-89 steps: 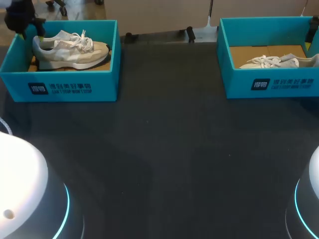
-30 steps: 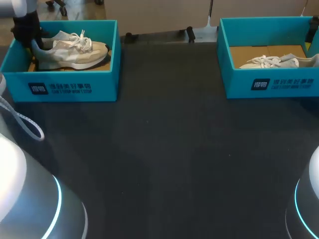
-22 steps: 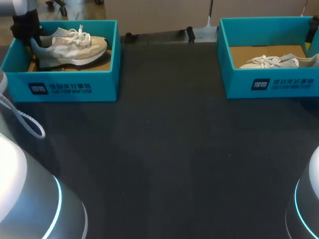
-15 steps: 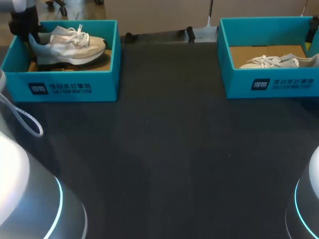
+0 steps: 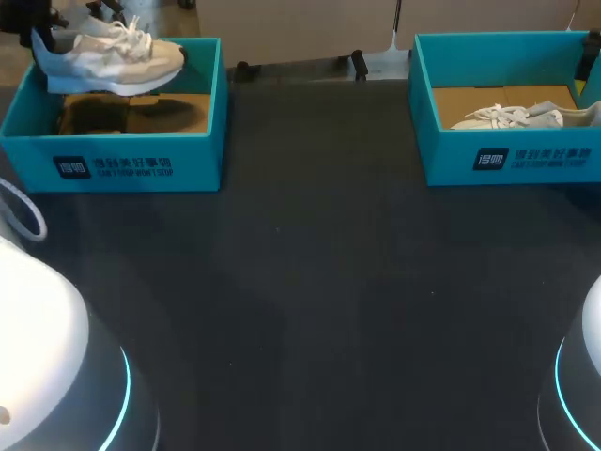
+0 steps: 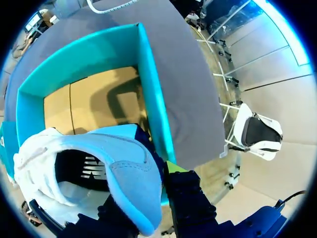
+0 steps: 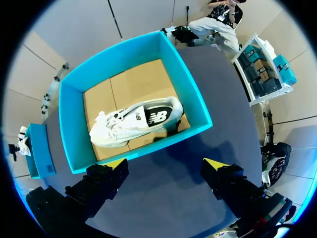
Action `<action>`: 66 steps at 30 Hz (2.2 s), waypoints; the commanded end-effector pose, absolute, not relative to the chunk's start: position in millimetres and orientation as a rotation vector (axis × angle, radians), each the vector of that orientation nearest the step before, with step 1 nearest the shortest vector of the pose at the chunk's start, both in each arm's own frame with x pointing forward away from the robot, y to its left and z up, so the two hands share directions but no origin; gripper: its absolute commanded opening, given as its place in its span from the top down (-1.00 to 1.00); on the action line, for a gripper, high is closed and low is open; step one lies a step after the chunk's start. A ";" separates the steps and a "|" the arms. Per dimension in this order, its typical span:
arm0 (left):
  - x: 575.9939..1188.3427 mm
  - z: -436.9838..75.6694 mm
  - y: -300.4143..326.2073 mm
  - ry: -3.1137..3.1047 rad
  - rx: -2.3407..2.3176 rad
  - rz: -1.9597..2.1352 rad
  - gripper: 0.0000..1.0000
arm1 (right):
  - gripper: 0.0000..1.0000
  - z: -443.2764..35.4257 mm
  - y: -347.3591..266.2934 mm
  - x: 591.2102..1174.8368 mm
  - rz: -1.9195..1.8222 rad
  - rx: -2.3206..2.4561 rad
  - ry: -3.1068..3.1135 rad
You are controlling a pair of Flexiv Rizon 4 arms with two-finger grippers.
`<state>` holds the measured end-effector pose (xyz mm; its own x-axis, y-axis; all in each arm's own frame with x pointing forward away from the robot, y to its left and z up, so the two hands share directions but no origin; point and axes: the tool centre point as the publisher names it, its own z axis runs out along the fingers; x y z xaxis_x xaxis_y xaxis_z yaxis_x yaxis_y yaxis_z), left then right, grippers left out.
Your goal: Take the shoe out of the shoebox, open the shoe tongue, remove and reinsert the insole, then place the shoe into the shoebox
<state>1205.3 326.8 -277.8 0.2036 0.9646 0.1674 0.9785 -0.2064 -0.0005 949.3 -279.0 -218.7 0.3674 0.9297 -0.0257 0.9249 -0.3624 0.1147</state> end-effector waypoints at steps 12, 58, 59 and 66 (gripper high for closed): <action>1182.9 -184.5 332.5 -1.906 -2.401 -0.302 1.00 | -1.00 -219.0 -278.8 949.1 0.067 2.505 1.706; 1141.0 -134.9 316.0 -1.997 -2.337 -0.347 1.00 | -1.00 -219.0 -278.8 949.1 0.067 2.505 1.706; 1136.6 -133.9 312.3 -1.991 -2.330 -0.354 1.00 | -1.00 -219.0 -278.8 949.1 0.067 2.505 1.706; 1111.1 -127.9 284.0 -1.950 -2.352 -0.353 1.00 | -1.00 -219.0 -278.8 949.1 0.067 2.505 1.706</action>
